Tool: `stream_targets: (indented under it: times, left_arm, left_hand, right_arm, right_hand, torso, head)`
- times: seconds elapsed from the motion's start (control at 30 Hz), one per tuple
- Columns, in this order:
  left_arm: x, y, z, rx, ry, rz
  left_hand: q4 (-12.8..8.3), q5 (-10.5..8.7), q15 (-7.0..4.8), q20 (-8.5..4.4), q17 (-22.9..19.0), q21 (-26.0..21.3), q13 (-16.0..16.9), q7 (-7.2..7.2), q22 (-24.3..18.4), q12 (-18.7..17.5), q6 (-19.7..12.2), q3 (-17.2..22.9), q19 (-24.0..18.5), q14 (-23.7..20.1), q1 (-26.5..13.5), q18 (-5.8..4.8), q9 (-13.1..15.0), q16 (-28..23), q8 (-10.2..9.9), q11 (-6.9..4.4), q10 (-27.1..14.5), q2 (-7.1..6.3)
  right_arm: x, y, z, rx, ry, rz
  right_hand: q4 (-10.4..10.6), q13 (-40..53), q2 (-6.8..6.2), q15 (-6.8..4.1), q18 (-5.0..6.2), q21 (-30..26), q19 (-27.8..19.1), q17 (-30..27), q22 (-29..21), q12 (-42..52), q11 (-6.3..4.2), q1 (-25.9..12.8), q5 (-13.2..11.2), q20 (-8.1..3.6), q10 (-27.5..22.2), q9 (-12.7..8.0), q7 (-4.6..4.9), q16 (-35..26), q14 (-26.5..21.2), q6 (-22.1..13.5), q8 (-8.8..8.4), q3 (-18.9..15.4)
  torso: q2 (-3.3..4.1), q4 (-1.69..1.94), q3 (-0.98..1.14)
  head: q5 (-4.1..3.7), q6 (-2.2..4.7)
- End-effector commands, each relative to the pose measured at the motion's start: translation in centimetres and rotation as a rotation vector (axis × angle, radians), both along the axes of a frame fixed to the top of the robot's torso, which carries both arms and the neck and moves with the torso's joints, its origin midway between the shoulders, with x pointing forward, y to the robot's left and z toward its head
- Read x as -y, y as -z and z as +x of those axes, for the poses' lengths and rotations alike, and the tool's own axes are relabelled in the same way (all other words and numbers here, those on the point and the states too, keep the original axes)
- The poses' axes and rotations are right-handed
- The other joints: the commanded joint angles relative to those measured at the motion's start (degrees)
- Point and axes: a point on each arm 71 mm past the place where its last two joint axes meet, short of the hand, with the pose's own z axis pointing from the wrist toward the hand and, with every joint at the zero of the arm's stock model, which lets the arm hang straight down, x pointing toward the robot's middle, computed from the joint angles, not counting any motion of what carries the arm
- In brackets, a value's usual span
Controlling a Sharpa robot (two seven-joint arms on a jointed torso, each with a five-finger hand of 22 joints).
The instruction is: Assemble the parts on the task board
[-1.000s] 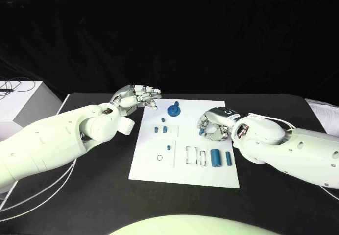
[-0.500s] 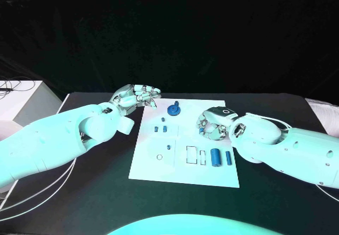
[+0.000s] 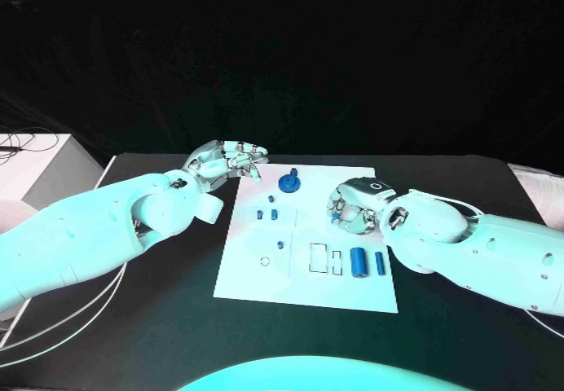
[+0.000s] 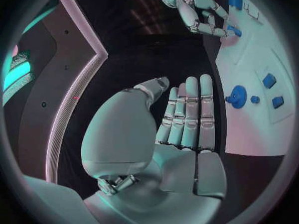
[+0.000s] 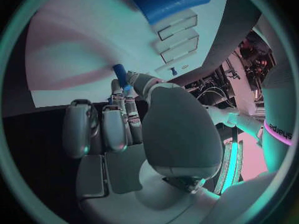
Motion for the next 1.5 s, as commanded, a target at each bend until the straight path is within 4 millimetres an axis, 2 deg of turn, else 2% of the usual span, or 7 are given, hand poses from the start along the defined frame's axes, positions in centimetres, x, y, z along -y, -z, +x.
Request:
stream_targets:
  times: [0.03,0.4,0.73,1.0,1.23,1.37,1.5]
  left_arm:
    - [0.2,-0.1,-0.1,0.001,0.016,-0.013]
    - [0.2,0.0,0.0,0.0,0.015,-0.013]
    - [0.2,0.1,0.0,-0.002,0.015,-0.013]
    - [0.5,0.3,0.0,-0.004,0.02,-0.018]
    - [0.9,0.3,0.0,-0.005,0.03,-0.023]
    - [0.9,0.3,0.0,-0.006,0.029,-0.023]
    - [0.8,0.3,0.0,-0.007,0.029,-0.022]
  left_hand:
    - [0.02,-0.09,0.11,-0.09,-0.06,-0.22,-0.01,0.2,-0.07,-0.32,-0.02,-0.24,0.3,0.07,0.28,0.2,-0.07,-0.29,-0.29,0.43,0.12,0.22]
    - [0.02,-0.09,0.11,-0.09,-0.06,-0.22,-0.01,0.2,-0.07,-0.32,-0.02,-0.24,0.3,0.07,0.28,0.2,-0.07,-0.29,-0.29,0.43,0.12,0.22]
    - [0.02,-0.09,0.11,-0.09,-0.06,-0.22,-0.01,0.2,-0.07,-0.32,-0.02,-0.24,0.3,0.07,0.28,0.2,-0.07,-0.29,-0.29,0.43,0.12,0.22]
    - [0.11,-0.07,0.12,-0.07,-0.05,-0.31,0.0,0.2,-0.11,-0.39,-0.01,-0.29,0.28,0.03,0.28,0.19,-0.08,-0.37,-0.34,0.43,0.11,0.35]
    - [0.11,-0.07,0.12,-0.07,-0.05,-0.31,0.0,0.2,-0.11,-0.39,-0.01,-0.29,0.28,0.03,0.28,0.19,-0.08,-0.37,-0.34,0.43,0.11,0.35]
    - [0.11,-0.07,0.12,-0.07,-0.05,-0.31,0.0,0.2,-0.11,-0.39,-0.01,-0.29,0.28,0.03,0.28,0.19,-0.08,-0.37,-0.34,0.43,0.11,0.35]
    - [0.17,-0.06,0.13,-0.06,-0.04,-0.36,0.01,0.19,-0.14,-0.41,0.01,-0.31,0.27,0.03,0.29,0.2,-0.08,-0.41,-0.36,0.43,0.13,0.44]
  right_arm:
    - [-0.1,-0.3,-0.2,0.042,0.002,0.018]
    - [0.6,-1.2,-0.5,0.079,0.033,0.096]
    - [0.5,-4.0,-1.9,0.057,0.023,0.235]
    - [-3.6,-3.9,-3.7,0.023,-0.089,0.286]
    - [-7.8,-2.1,-5.5,-0.002,-0.195,0.292]
    - [-9.4,-1.6,-6.3,-0.011,-0.237,0.295]
    - [-10.4,-1.1,-6.8,-0.021,-0.262,0.283]
  right_hand:
    - [-0.25,1.26,1.64,-0.33,-0.97,0.4,0.19,0.05,0.17,0.2,-2.5,0.74,-0.37,-0.1,2.88,0.31,0.0,0.34,1.24,0.24,0.31,0.44]
    - [-0.77,1.55,1.67,-0.4,-1.15,1.16,0.47,0.24,0.92,0.08,-2.56,0.58,-0.66,-0.21,3.27,0.82,-0.02,0.48,1.31,0.11,0.65,1.09]
    - [-0.93,1.65,1.65,-0.41,-1.16,1.23,0.49,0.12,1.01,-0.01,-2.56,0.46,-0.77,-0.24,3.32,1.0,0.01,0.44,1.3,0.03,0.76,1.32]
    - [-1.09,1.72,1.69,-0.39,-1.12,1.01,0.38,-0.07,0.84,-0.14,-2.51,0.4,-0.9,-0.24,3.3,1.16,0.1,0.36,1.26,-0.1,0.82,1.54]
    - [-1.19,1.76,1.72,-0.37,-1.05,0.72,0.26,-0.45,0.59,-0.23,-2.47,0.36,-0.97,-0.24,3.26,1.25,0.13,0.19,1.19,-0.21,0.84,1.67]
    - [-1.23,1.77,1.72,-0.36,-1.04,0.68,0.24,-0.46,0.57,-0.26,-2.47,0.36,-0.97,-0.24,3.25,1.28,0.13,0.19,1.18,-0.25,0.85,1.72]
    - [-1.31,1.8,1.73,-0.36,-1.04,0.66,0.23,-0.41,0.56,-0.29,-2.46,0.37,-0.95,-0.24,3.26,1.33,0.15,0.21,1.19,-0.28,0.87,1.79]
  torso:
    - [-0.02,-0.02,0.02]
    - [-0.01,0.01,0.02]
    - [-0.09,-0.15,0.0]
    - [-0.11,-0.26,0.09]
    - [0.03,0.14,-0.08]
    - [0.09,0.14,-0.11]
    - [0.1,-0.07,-0.22]
  head:
    - [0.02,0.0]
    - [0.12,0.13]
    - [0.69,-0.02]
    - [1.09,0.31]
    - [1.34,0.34]
    - [1.65,0.16]
    - [2.2,-0.19]
